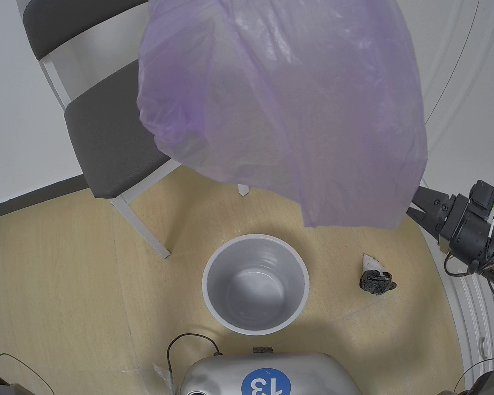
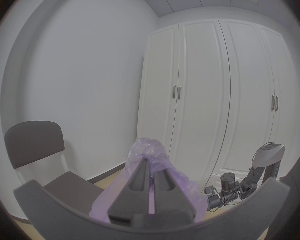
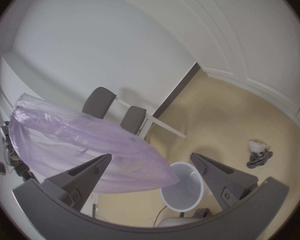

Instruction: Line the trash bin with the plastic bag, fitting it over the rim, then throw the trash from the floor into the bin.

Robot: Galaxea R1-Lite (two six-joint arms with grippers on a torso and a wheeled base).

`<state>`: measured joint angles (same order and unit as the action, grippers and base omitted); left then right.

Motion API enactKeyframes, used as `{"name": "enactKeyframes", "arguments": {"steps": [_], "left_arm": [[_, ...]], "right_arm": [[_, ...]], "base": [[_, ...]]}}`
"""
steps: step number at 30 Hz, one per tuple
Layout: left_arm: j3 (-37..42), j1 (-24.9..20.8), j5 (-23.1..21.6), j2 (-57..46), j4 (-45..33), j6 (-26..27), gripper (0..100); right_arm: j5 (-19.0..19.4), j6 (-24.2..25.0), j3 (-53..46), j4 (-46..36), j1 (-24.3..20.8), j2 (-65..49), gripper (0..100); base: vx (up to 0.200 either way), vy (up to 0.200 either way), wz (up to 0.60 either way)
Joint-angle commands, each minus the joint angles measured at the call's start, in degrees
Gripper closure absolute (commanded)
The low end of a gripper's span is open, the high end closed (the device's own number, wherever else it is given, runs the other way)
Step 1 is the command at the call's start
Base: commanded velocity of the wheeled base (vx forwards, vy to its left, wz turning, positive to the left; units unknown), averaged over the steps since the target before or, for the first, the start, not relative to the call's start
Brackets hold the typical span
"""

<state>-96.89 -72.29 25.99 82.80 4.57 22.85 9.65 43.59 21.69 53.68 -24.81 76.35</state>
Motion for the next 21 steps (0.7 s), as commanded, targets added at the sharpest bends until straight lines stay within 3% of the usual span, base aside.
{"name": "enactKeyframes", "arguments": {"steps": [1, 7, 11, 14, 21], "left_arm": [[-0.58, -0.75, 0.03, -0.01, 0.0, 0.01, 100], [-0.84, -1.1, -0.15, 0.08, 0.0, 0.01, 100], [-0.84, -1.1, -0.24, 0.08, 0.0, -0.08, 100], [-0.84, -1.1, -0.24, 0.08, 0.09, -0.08, 100], [-0.58, -1.19, -0.24, 0.08, 0.09, -0.08, 100]], "right_arm": [[0.98, 0.7, -2.09, 2.31, 0.46, 3.72, 0], [0.98, 1.05, -2.44, 5.04, 1.34, 6.71, 0], [1.6, 7.3, -3.32, 10.57, 1.87, 7.76, 0], [1.6, 9.23, -4.02, 13.91, 1.87, 9.34, 0], [2.83, 9.4, -7.98, 24.9, 1.78, 14.88, 0]], "base": [[0.0, 0.0, 0.0], [0.0, 0.0, 0.0], [0.0, 0.0, 0.0], [0.0, 0.0, 0.0], [0.0, 0.0, 0.0]]}}
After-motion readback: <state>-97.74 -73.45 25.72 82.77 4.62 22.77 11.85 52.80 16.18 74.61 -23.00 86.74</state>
